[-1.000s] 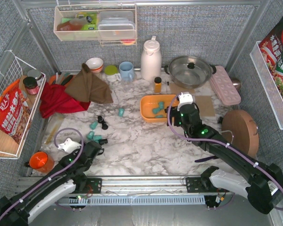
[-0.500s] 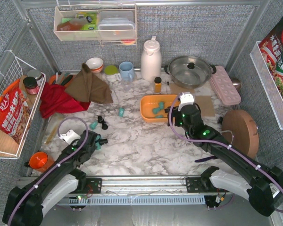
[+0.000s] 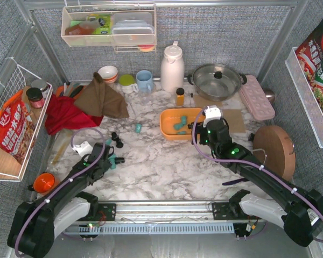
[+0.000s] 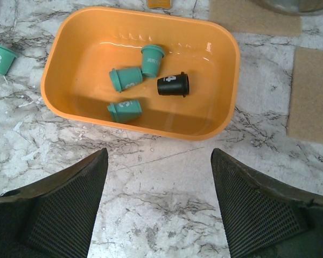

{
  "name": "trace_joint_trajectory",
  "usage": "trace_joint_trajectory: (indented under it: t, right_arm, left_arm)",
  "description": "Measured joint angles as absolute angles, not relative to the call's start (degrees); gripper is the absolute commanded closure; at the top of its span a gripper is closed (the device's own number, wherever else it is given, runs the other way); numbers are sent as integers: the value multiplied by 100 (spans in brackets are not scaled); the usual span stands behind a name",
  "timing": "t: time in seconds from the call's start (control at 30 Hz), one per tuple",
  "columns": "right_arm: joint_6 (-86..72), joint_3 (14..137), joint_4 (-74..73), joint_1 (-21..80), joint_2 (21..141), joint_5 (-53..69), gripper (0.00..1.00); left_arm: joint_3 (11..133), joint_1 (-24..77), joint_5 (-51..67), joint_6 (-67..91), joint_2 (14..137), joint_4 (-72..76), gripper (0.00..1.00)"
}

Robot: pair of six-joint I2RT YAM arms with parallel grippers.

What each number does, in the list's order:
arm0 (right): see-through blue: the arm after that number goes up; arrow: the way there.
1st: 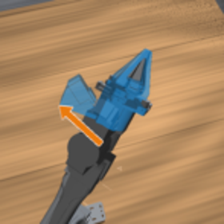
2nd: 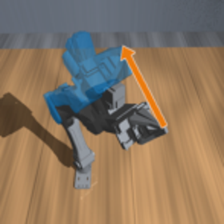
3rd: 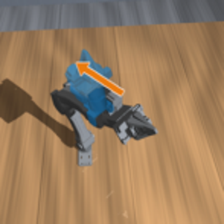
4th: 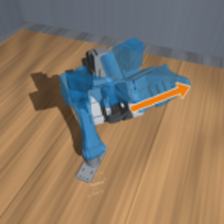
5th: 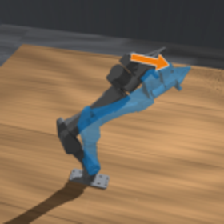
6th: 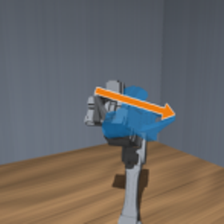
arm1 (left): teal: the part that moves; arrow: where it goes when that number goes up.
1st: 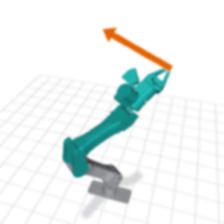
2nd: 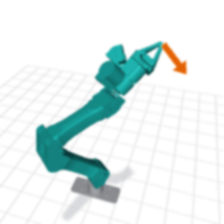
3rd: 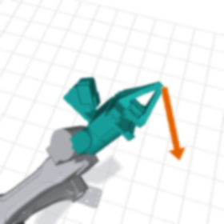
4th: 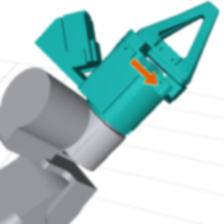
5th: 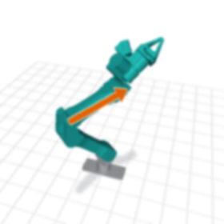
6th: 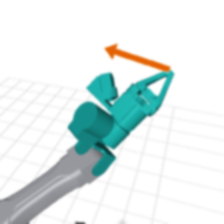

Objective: Mix the coffee capsules in the storage basket

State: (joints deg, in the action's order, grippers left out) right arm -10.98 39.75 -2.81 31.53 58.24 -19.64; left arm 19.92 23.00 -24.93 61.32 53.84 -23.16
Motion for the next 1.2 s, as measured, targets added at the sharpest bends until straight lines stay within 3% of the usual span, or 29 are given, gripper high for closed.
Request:
trace_joint_trajectory:
  t: [0.2,0.83,1.2]
  right_arm:
    - [-1070,3975,-281,3148,5828,-1966,19]
    - [-1063,4001,-298,3148,5935,-1964,18]
    - [-1155,4217,-550,3122,5913,-1850,18]
  left_arm:
    - [2097,2300,-2370,5981,5577,-2222,68]
    - [3739,2320,-1804,5135,5426,-2788,67]
    - [5022,3030,-812,3863,7008,-650,64]
